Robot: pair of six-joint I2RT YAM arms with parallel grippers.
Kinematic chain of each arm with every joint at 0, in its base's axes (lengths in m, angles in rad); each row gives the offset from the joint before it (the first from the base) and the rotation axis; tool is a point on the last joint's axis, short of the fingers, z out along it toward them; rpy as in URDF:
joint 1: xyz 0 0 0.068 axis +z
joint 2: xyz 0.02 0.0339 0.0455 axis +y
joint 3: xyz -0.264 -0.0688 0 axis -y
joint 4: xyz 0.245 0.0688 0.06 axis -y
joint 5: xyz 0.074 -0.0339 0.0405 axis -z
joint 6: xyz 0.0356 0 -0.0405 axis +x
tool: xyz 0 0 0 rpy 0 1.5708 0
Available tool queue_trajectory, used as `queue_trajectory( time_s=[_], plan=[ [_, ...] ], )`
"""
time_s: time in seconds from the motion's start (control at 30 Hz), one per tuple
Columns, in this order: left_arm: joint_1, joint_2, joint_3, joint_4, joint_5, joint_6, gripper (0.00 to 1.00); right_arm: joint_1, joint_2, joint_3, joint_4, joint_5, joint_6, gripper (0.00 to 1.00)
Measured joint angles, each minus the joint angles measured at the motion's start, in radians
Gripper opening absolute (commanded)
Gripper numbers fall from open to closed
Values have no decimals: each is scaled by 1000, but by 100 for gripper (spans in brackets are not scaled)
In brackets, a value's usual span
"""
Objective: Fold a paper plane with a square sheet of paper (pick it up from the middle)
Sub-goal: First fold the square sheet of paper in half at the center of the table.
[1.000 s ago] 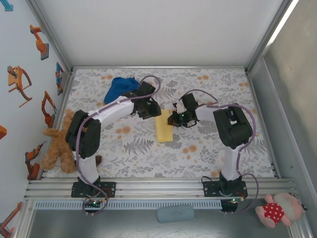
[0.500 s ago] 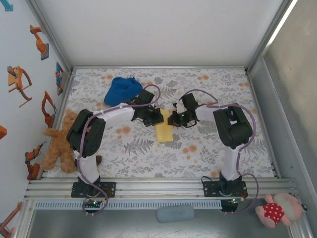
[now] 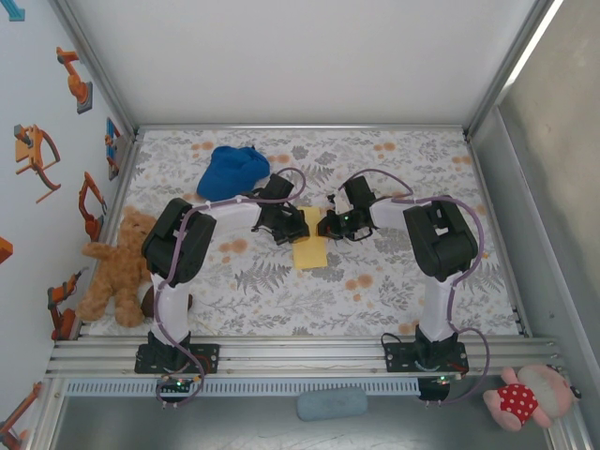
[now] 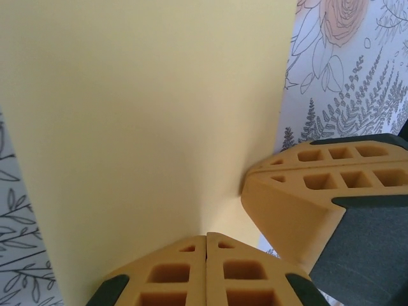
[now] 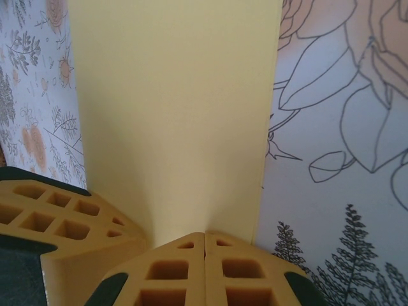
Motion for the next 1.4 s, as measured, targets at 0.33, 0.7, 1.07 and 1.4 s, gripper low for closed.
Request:
queue_trajectory(
  time_s=[0.33, 0.7, 1.07, 1.4],
  plan=[
    [11, 10, 4, 0, 3, 1, 7, 0, 4, 2, -6, 0, -3, 0],
    [27, 24, -12, 7, 32, 7, 6, 0, 10, 10, -22, 1, -8, 0],
    [84, -20, -102, 43, 84, 75, 6, 0, 17, 21, -50, 9, -11, 0],
    [162, -132, -135, -82, -14, 114, 6, 1, 20, 28, -64, 12, -16, 0]
  ],
)
